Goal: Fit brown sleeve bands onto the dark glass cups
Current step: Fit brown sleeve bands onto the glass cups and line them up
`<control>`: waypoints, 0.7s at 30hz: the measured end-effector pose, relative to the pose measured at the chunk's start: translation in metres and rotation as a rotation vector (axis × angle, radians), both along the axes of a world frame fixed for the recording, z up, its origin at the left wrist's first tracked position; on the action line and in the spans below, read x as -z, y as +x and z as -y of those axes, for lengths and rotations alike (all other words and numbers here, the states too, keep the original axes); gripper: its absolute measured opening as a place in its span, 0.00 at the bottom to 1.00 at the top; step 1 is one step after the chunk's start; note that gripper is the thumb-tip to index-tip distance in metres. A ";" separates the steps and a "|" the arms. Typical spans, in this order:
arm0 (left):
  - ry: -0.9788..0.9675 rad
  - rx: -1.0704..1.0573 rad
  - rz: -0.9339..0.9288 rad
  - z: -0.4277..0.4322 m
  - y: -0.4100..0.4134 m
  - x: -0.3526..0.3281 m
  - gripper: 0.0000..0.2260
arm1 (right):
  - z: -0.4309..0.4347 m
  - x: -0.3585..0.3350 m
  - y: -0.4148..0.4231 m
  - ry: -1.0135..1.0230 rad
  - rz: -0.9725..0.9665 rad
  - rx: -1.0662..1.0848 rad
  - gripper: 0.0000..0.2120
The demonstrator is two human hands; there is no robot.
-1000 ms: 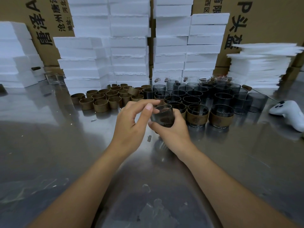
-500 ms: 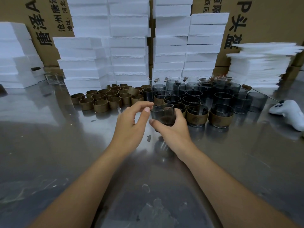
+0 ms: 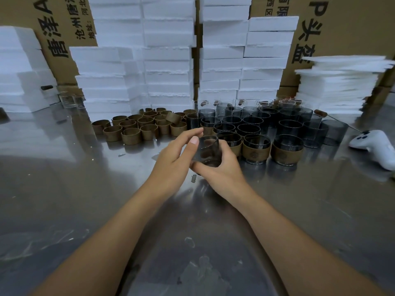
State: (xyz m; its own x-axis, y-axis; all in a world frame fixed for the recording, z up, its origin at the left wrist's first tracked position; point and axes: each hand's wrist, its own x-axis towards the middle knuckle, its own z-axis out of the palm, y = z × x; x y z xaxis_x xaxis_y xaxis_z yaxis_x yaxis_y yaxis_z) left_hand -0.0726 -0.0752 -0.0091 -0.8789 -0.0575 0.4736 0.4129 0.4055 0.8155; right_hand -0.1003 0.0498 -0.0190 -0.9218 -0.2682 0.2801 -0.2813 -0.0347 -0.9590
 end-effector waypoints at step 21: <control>-0.070 0.047 -0.146 -0.013 0.009 -0.008 0.14 | 0.002 0.008 -0.010 0.155 -0.027 0.139 0.25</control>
State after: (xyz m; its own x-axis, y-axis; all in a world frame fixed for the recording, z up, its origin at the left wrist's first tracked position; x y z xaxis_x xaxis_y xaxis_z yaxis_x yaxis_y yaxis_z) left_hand -0.0636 -0.0618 -0.0014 -0.8012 0.0196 0.5981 0.5449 0.4371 0.7156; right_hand -0.1099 0.0480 -0.0266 -0.9457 -0.1805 0.2704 -0.2987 0.1537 -0.9419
